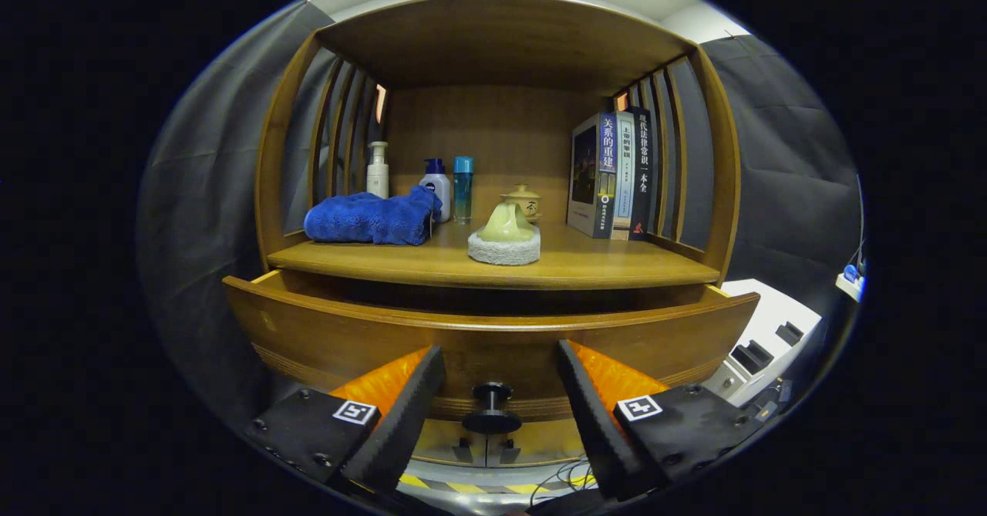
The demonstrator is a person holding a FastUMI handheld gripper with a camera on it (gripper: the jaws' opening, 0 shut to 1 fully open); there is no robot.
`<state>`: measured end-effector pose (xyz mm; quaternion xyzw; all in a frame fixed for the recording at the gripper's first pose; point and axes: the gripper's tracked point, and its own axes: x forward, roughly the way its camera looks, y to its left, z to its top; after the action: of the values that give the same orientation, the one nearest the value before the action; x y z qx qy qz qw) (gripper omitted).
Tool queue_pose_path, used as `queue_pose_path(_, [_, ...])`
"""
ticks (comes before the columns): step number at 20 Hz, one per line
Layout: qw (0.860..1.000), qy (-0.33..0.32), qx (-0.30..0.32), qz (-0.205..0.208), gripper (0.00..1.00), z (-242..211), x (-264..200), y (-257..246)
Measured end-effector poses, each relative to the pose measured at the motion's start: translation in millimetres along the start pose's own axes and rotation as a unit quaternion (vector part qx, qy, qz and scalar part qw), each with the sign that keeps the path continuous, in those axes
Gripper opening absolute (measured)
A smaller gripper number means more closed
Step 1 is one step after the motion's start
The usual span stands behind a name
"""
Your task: Pull open the drawer, take out the items inside it, and place them on the countertop above the cabinet.
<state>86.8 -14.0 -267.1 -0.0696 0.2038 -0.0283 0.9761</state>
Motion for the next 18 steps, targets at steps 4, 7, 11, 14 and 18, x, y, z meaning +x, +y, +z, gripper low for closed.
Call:
queue_pose_path(4, [1.0, -0.001, -0.001, -0.001, 0.98, 3.4, 17.8, 0.5])
queue_pose_path(7, [1.0, 0.001, -0.001, -0.001, 0.98, 7.2, 32.6, -0.3])
queue_pose_path(11, [1.0, 0.006, 0.0, -0.001, 0.98, 10.0, 48.8, -0.3])
queue_pose_path(14, [1.0, 0.007, -0.01, -0.005, 0.98, 12.1, 55.1, -1.0])
queue_pose_path(18, [1.0, 0.001, -0.018, -0.008, 0.98, 8.0, 51.2, 0.1])
